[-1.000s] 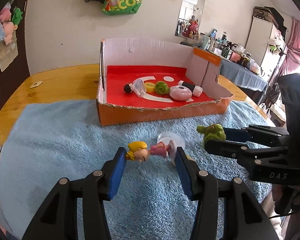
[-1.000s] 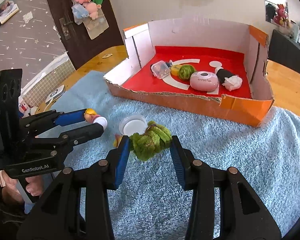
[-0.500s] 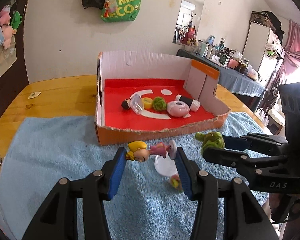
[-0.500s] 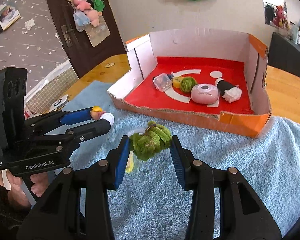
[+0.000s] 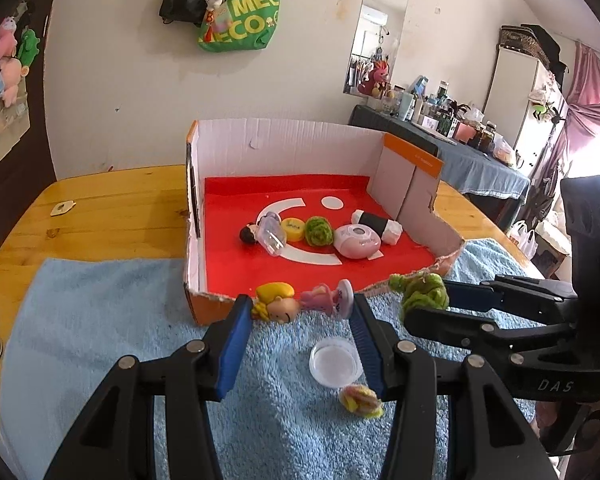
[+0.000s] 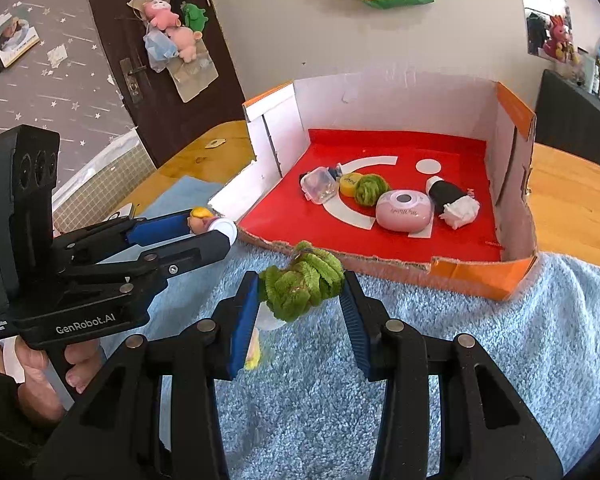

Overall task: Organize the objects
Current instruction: 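Lift the doll figurine and green plush and carry both into the box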

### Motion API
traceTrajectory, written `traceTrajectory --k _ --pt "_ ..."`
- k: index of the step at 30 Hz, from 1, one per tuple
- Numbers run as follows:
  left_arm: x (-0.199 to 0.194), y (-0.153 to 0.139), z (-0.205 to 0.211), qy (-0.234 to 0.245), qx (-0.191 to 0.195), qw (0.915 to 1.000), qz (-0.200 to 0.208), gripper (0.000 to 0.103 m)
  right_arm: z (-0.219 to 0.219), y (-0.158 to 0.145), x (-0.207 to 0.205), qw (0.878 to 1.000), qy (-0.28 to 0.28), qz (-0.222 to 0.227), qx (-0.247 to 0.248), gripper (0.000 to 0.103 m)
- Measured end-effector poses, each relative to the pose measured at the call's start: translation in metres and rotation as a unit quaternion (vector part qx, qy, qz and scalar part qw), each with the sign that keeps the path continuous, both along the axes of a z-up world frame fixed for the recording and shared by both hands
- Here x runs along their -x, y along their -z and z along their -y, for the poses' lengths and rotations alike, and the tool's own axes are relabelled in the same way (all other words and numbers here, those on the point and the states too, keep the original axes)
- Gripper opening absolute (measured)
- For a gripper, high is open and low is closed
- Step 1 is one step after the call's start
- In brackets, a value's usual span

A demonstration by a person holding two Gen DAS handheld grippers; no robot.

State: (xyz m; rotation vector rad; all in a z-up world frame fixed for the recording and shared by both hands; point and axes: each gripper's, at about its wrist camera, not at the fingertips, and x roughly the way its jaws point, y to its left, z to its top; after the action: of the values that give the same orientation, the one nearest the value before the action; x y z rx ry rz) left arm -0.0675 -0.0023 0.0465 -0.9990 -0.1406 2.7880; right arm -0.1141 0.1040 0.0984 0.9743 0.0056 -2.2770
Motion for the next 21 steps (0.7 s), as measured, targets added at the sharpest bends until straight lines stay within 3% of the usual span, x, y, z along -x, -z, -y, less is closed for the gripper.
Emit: traceTrajectory --k 21 --pt "0.036 -0.005 -0.001 0.007 0.003 0.9999 0.01 0.052 0.002 -0.004 0.035 1.0 0.004 0.006 -0.002 0.039"
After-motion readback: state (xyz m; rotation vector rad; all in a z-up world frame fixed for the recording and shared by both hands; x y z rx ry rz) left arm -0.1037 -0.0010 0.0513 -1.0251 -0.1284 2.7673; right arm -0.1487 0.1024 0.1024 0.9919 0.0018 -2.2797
